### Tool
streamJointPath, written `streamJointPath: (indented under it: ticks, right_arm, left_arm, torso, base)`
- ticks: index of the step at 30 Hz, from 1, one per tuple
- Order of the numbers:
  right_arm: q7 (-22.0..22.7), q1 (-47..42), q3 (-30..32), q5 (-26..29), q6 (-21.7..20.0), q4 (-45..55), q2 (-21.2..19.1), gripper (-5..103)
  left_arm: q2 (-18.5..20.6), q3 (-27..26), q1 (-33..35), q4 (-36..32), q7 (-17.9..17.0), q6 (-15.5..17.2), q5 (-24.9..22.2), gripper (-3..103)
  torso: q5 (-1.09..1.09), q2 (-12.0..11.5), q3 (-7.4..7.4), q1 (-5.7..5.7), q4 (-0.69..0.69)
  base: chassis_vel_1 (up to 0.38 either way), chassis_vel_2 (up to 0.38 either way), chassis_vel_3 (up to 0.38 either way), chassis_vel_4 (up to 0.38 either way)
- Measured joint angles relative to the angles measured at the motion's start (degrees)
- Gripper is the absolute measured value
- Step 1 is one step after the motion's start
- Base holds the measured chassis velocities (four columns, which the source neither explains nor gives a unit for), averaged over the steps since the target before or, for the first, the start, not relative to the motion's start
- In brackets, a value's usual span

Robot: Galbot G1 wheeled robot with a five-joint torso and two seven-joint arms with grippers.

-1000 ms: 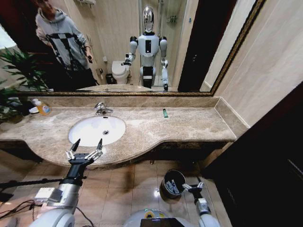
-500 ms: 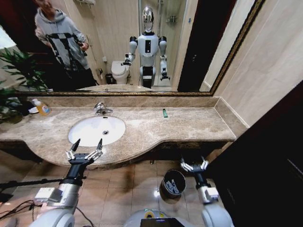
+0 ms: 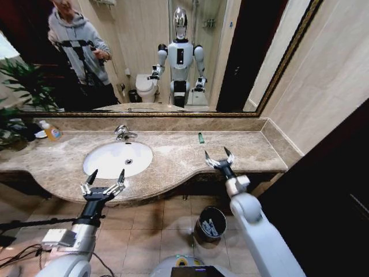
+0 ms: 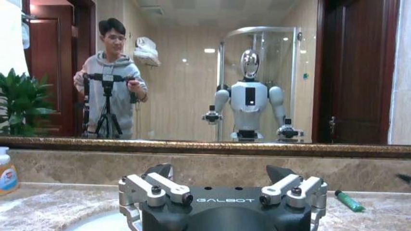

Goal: Pick up the trash from the sink and place it in the trash bin.

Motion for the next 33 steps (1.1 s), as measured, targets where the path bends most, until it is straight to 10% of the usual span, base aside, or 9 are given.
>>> streamJointPath:
  ticks: [9, 20, 33]
  right_arm:
    - [2.06, 19.86, -6.72, 2.43, -7.55, -19.63, 3.82, 100]
    - [0.87, 29.96, -6.41, -4.84, -2.68, -41.63, 12.24, 100]
    - [0.86, 31.84, -1.44, -8.46, -1.87, -48.69, 11.11, 100]
  left_arm:
    - [0.00, 0.00, 0.00, 0.00, 0.00, 0.00, 0.00, 100]
    - [0.00, 0.00, 0.00, 0.00, 0.00, 0.00, 0.00, 100]
    - [0.00, 0.00, 0.00, 0.00, 0.00, 0.00, 0.00, 100]
  torso:
    - [-0.01, 0.00, 0.00, 0.00, -0.02]
    - [-0.01, 0.00, -0.01, -0.01, 0.00]
    - [0.02, 0.01, -0.01, -0.01, -0.02]
  base:
    - [0.000, 0.000, 0.000, 0.000]
    - [0.000, 0.000, 0.000, 0.000]
    - [0.000, 0.000, 0.000, 0.000]
